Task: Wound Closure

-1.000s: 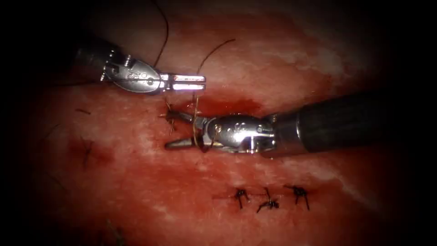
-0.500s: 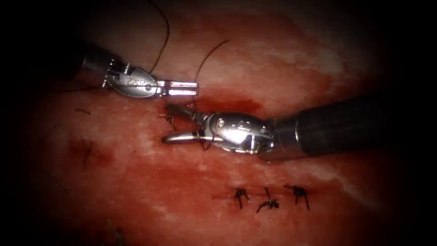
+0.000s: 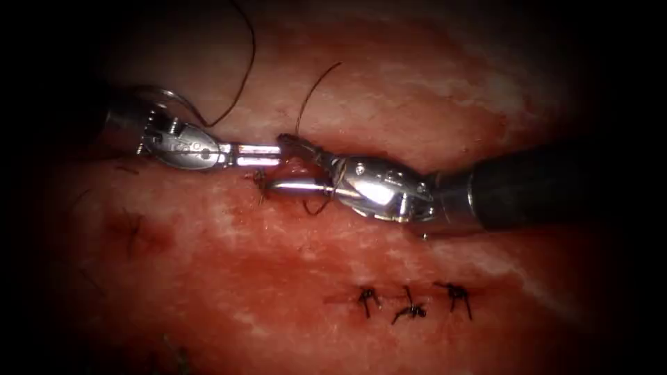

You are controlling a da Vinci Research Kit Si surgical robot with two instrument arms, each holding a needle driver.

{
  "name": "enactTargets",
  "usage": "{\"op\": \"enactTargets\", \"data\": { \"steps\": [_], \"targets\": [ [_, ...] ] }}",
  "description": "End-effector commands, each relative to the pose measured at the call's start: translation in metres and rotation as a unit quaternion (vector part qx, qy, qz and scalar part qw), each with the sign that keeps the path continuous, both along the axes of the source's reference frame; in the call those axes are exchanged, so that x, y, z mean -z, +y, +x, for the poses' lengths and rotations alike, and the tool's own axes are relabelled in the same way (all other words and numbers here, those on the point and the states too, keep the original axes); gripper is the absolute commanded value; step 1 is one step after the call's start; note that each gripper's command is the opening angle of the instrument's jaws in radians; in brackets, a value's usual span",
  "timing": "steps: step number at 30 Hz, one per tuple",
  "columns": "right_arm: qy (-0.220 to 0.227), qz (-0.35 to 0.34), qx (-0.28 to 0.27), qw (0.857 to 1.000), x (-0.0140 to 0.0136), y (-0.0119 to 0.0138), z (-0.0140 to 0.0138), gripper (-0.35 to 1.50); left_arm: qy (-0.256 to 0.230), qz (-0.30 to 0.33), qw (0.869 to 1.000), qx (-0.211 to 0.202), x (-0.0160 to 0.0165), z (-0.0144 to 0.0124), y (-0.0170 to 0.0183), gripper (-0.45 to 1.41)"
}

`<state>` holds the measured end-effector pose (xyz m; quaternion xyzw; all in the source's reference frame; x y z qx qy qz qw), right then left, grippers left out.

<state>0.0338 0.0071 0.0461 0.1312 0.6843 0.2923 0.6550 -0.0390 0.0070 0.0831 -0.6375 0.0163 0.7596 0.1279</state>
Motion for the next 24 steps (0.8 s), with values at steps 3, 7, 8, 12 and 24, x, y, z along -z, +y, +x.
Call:
{"op": "enactTargets", "data": {
  "steps": [3, 7, 8, 12, 24],
  "targets": [
    [0.002, 0.009, -0.023, 1.0, -0.001, -0.0002, -0.0002, 0.62, 0.001, 0.001, 1.0, -0.002, -0.0005, -0.0011, -0.0017, -0.45],
    [0.001, 0.033, -0.048, 0.998, -0.0013, 0.0002, -0.0009, 0.57, 0.0, 0.004, 1.0, -0.002, -0.0001, -0.001, -0.0024, -0.45],
    [-0.001, 0.042, -0.055, 0.998, -0.0014, 0.0002, -0.001, 0.56, 0.001, 0.004, 1.0, -0.002, 0.0, -0.001, -0.0025, -0.45],
    [-0.005, 0.073, -0.08, 0.994, -0.0023, 0.0006, -0.0013, 0.51, 0.001, 0.004, 1.0, -0.002, 0.0006, -0.0009, -0.0032, -0.45],
    [-0.095, 0.123, -0.166, 0.974, -0.0055, 0.002, -0.0042, 0.56, -0.007, 0.018, 1.0, -0.006, 0.0051, -0.0017, -0.0052, -0.45]
  ]
}}
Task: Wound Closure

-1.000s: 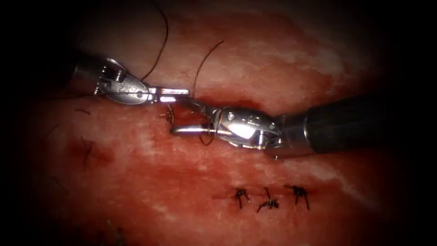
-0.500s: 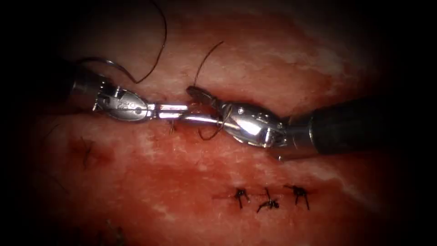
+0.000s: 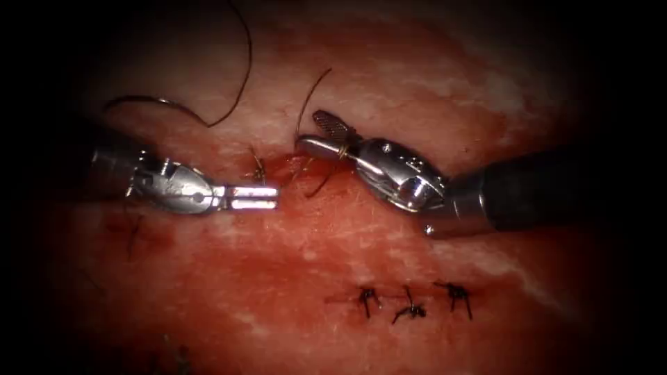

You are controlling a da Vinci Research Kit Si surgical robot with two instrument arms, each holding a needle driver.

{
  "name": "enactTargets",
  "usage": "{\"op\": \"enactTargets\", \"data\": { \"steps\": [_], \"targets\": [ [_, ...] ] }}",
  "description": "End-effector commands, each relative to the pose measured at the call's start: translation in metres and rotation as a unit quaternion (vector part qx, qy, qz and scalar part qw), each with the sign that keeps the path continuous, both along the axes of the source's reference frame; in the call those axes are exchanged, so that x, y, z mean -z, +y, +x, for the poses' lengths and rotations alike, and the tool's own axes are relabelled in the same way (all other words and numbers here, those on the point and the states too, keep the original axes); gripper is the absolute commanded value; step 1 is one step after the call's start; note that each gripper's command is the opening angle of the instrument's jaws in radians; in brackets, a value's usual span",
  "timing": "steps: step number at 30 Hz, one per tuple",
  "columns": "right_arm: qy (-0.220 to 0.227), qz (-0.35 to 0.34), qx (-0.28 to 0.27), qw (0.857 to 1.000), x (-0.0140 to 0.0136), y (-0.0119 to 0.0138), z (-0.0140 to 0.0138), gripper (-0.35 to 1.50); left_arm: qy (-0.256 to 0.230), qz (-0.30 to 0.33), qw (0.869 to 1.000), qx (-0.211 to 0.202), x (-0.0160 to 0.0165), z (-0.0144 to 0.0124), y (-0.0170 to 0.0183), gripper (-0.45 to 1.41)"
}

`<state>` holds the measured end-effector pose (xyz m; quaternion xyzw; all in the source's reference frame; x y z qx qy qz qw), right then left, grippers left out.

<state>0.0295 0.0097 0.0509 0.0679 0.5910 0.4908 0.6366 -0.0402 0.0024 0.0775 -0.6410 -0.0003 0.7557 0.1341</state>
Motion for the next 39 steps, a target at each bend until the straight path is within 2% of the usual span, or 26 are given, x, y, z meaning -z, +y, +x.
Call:
{"op": "enactTargets", "data": {
  "steps": [1, 6, 12, 15, 21, 34, 39],
  "targets": [
    [-0.009, 0.001, -0.002, 1.0, -0.0007, -0.0006, -0.0001, 0.57, -0.001, 0.003, 1.0, -0.002, -0.0002, -0.0005, -0.0007, -0.45],
    [-0.028, 0.005, -0.031, 0.999, -0.001, -0.0004, -0.0001, 0.61, -0.003, 0.008, 1.0, -0.002, 0.0011, -0.001, -0.0004, -0.45],
    [-0.026, 0.018, -0.006, 0.999, -0.0015, -0.0007, 0.0015, 0.61, -0.003, 0.008, 1.0, -0.001, 0.0012, -0.0015, -0.0003, -0.45],
    [-0.022, 0.024, -0.009, 0.999, -0.0019, -0.0007, 0.002, 0.61, -0.003, 0.008, 1.0, -0.001, 0.0014, -0.0016, -0.0005, -0.45],
    [-0.05, 0.033, -0.029, 0.998, -0.0027, -0.0002, 0.002, 0.61, -0.003, 0.01, 1.0, 0.0, 0.0021, -0.002, -0.0006, -0.45],
    [-0.089, 0.047, -0.09, 0.991, -0.0042, 0.0011, 0.0024, 0.64, -0.005, 0.014, 1.0, 0.001, 0.0001, -0.0025, 0.0035, -0.45],
    [-0.09, 0.055, -0.11, 0.988, -0.0047, 0.0022, 0.0027, 0.78, -0.003, 0.02, 1.0, 0.007, -0.0002, -0.0019, 0.0052, -0.45]
  ]
}}
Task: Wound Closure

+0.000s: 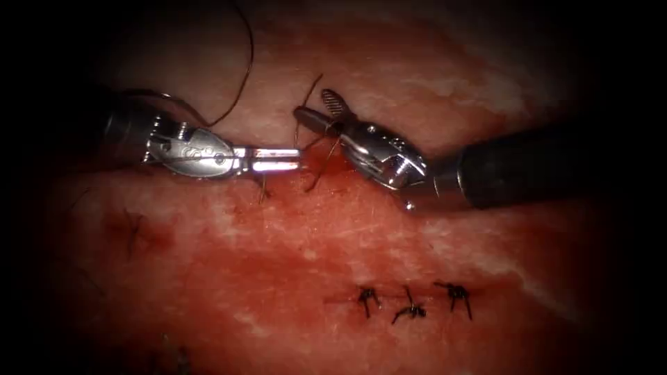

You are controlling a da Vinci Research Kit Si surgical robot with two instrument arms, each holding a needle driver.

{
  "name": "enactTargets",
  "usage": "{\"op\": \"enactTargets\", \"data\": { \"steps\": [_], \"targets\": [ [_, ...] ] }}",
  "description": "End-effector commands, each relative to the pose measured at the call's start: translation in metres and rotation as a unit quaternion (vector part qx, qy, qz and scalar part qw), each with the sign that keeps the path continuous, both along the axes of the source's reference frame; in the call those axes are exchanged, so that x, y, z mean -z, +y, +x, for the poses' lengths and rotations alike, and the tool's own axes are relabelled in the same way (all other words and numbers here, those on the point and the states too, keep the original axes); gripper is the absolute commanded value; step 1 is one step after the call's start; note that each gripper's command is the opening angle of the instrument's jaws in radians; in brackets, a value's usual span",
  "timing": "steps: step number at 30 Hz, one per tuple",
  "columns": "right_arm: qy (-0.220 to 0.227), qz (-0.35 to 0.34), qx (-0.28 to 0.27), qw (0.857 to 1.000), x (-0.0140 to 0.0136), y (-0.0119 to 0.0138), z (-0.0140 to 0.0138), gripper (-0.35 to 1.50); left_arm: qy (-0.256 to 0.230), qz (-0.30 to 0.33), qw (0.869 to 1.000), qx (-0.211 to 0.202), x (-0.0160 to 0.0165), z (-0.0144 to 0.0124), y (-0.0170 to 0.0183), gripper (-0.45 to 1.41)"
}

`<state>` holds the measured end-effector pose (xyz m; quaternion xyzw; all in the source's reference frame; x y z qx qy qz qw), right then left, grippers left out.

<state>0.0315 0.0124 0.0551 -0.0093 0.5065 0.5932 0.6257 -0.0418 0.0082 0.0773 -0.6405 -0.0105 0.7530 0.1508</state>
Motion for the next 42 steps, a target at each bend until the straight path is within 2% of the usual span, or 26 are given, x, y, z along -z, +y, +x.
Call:
{"op": "enactTargets", "data": {
  "steps": [1, 9, 15, 16, 17, 18, 19, 21, 25, 30, 35, 42],
  "targets": [
    [0.005, -0.001, 0.001, 1.0, -0.0006, -0.0004, 0.001, 0.78, 0.0, 0.002, 1.0, 0.001, -0.0003, -0.0003, -0.0004, -0.45],
    [0.031, -0.004, 0.016, 0.999, -0.0008, -0.0001, 0.0034, 0.81, 0.001, 0.001, 1.0, 0.001, -0.0002, 0.0, -0.0002, -0.45],
    [0.035, -0.006, 0.02, 0.999, -0.0009, -0.0003, 0.0046, 0.71, 0.002, 0.0, 1.0, 0.001, -0.0002, 0.0002, -0.0003, -0.45],
    [0.035, -0.007, 0.02, 0.999, -0.001, -0.0003, 0.0047, 0.64, 0.002, 0.0, 1.0, 0.001, -0.0002, 0.0002, -0.0003, -0.45],
    [0.038, -0.007, 0.026, 0.999, -0.0012, -0.0004, 0.0048, 0.21, 0.002, 0.0, 1.0, 0.001, -0.0002, 0.0002, -0.0003, -0.45],
    [0.045, -0.007, 0.037, 0.998, -0.0013, -0.0004, 0.0048, -0.11, 0.002, 0.0, 1.0, 0.001, -0.0002, 0.0002, -0.0003, -0.45],
    [0.051, -0.005, 0.048, 0.998, -0.0013, -0.0004, 0.0048, -0.35, 0.002, 0.0, 1.0, 0.001, -0.0003, 0.0002, -0.0003, -0.45],
    [0.061, -0.005, 0.064, 0.996, -0.0012, -0.0005, 0.0046, -0.35, 0.002, 0.0, 1.0, 0.001, -0.0004, 0.0002, -0.0003, -0.45],
    [0.053, -0.008, 0.069, 0.996, 0.0001, -0.0008, 0.0042, -0.35, 0.005, 0.0, 1.0, 0.005, -0.0007, 0.0007, 0.0002, -0.45],
    [0.029, -0.033, 0.083, 0.996, 0.0033, -0.0019, 0.004, -0.35, 0.024, 0.003, 1.0, 0.02, -0.0022, 0.0028, 0.0024, -0.45],
    [0.017, -0.049, 0.095, 0.994, 0.0055, -0.0038, 0.0045, -0.35, 0.05, 0.016, 0.998, 0.039, -0.0041, 0.0057, 0.0058, -0.45],
    [0.012, -0.054, 0.107, 0.993, 0.0061, -0.0058, 0.0044, -0.35, 0.071, 0.029, 0.995, 0.064, -0.0058, 0.0077, 0.0123, -0.45]
  ]
}}
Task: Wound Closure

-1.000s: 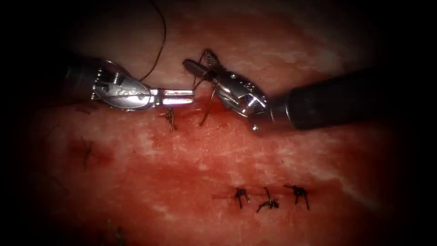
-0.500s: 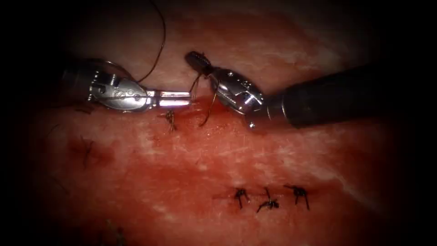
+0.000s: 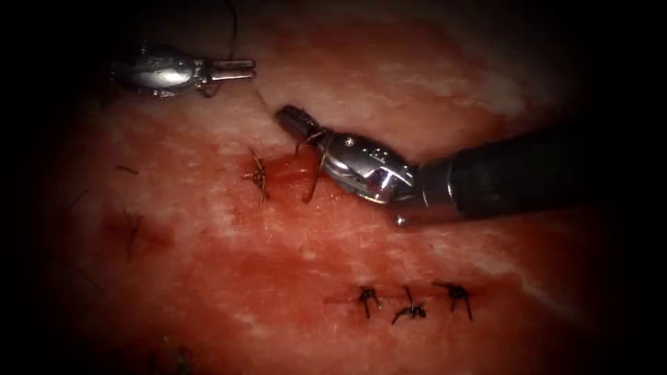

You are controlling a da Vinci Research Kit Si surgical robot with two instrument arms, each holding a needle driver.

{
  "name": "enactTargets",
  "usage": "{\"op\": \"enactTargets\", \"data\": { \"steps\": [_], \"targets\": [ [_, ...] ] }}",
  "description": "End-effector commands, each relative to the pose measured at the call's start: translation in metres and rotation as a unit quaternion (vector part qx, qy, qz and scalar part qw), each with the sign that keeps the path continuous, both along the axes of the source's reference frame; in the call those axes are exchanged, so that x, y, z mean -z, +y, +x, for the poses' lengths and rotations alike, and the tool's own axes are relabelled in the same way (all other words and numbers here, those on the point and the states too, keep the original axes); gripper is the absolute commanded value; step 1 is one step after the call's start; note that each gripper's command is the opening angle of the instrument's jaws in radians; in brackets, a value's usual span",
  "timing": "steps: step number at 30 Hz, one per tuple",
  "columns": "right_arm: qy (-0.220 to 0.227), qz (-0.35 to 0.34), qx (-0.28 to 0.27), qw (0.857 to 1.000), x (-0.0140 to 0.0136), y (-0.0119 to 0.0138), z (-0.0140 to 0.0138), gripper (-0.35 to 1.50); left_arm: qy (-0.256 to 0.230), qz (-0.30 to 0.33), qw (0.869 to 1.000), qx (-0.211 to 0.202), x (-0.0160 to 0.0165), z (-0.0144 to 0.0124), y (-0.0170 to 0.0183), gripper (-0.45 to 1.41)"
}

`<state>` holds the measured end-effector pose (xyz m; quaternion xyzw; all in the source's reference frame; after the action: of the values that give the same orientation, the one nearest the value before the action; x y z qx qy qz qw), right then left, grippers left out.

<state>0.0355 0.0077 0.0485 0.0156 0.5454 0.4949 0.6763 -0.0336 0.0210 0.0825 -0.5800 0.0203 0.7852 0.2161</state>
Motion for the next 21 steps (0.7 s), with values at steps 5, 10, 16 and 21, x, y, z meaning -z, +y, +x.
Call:
{"op": "enactTargets", "data": {
  "steps": [5, 10, 16, 21],
  "targets": [
    [-0.007, 0.003, 0.008, 1.0, -0.0006, -0.0029, -0.0003, -0.35, 0.009, 0.007, 1.0, 0.016, -0.0015, -0.0005, 0.004, -0.45],
    [-0.016, 0.007, 0.017, 1.0, -0.0006, -0.0051, -0.0005, -0.35, 0.019, 0.01, 0.999, 0.029, -0.0027, -0.0012, 0.0076, -0.45],
    [-0.024, 0.008, 0.026, 0.999, -0.0008, -0.0075, -0.0007, -0.35, 0.017, 0.001, 0.999, 0.051, -0.0034, -0.002, 0.012, -0.45],
    [-0.025, 0.006, 0.039, 0.999, -0.0002, -0.0097, -0.0009, -0.35, 0.02, -0.001, 0.998, 0.06, -0.0038, -0.0022, 0.0135, -0.45]
  ]
}}
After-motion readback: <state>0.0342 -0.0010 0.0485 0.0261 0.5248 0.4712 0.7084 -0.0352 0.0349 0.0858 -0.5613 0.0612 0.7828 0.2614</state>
